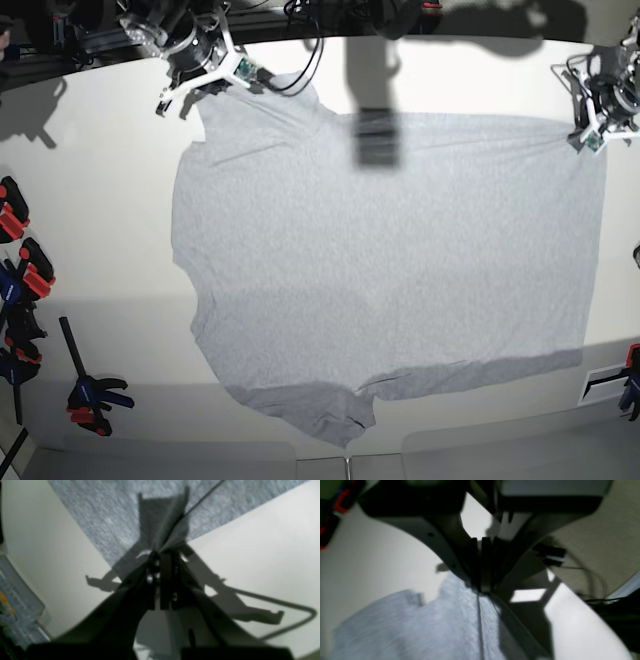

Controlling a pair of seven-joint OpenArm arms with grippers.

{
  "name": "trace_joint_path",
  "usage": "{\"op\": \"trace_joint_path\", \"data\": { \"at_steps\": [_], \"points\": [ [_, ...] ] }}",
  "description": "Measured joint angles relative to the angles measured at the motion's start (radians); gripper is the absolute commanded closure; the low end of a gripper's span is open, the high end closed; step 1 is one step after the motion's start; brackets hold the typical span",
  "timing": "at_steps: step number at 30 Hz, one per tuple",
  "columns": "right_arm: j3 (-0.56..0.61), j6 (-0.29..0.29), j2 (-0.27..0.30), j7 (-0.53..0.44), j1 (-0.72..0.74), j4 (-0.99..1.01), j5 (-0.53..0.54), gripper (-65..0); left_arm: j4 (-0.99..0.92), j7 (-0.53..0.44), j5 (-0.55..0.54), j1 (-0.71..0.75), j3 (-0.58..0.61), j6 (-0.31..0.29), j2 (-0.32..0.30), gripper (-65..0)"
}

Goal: Fold the T-shirt properly
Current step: 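Pull the right gripper's corner across the shirt toward the hem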

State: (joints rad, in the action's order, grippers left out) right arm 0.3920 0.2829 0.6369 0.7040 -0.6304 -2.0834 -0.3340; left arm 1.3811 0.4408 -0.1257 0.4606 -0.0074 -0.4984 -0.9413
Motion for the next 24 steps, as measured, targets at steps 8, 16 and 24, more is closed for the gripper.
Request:
{"op": "trace_joint_path", "data": {
  "at_steps": [8,16,24],
  "points": [
    [-0.001,-0.056,0.000,0.049,-0.068,-0.042,-0.068,0.0,0.167,0.117,0.022,0.160,-0.020,0.097,0.002,0.0],
    [-0.002,-0.124,0.001,0.065,-0.156,-0.045,-0.146,0.0,0.378,0.172,0.003,0.352,-0.120,0.076,0.016,0.0],
    [-0.001,-0.145,0.002,0.029,-0.082,-0.092,-0.140,0.0,0.425,0.108,0.000,0.359,-0.285,0.083,0.045,0.0]
  ]
}}
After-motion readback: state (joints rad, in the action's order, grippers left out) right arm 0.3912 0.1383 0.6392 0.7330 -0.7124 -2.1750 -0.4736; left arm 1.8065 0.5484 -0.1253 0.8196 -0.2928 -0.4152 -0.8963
